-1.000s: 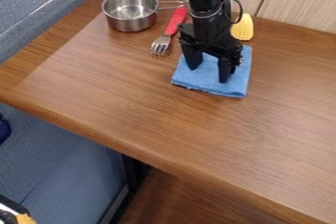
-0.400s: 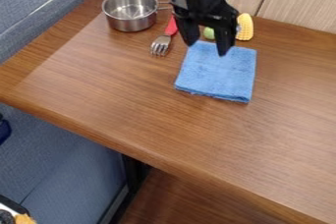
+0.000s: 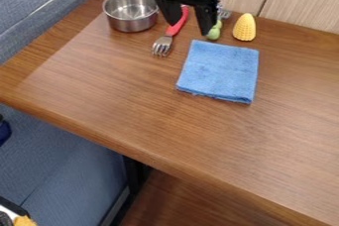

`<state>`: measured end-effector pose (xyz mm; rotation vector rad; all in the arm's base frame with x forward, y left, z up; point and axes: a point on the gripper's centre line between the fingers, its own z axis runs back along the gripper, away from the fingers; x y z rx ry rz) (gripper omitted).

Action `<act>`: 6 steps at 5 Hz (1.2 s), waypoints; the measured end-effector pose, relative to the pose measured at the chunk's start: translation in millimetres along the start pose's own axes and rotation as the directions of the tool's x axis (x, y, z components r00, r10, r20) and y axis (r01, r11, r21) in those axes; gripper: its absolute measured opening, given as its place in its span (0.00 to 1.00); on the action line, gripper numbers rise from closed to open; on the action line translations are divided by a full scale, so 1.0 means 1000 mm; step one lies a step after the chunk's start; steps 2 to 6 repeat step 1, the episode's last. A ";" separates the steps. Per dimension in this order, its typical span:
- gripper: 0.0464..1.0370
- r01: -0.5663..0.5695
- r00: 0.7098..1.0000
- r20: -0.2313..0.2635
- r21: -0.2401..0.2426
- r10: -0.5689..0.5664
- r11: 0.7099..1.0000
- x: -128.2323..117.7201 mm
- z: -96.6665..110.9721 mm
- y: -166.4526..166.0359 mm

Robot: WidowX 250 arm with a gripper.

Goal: Move the blue clothe from the left side of the table to the right side of the table

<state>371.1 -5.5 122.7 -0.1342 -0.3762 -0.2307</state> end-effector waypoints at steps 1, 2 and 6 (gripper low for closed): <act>0.96 0.000 1.000 -0.001 -0.001 0.000 1.000 0.000 0.000 0.000; 0.96 0.000 1.000 -0.001 -0.001 0.000 1.000 0.000 0.000 0.000; 0.96 0.000 1.000 -0.001 -0.001 0.000 1.000 0.000 0.000 0.000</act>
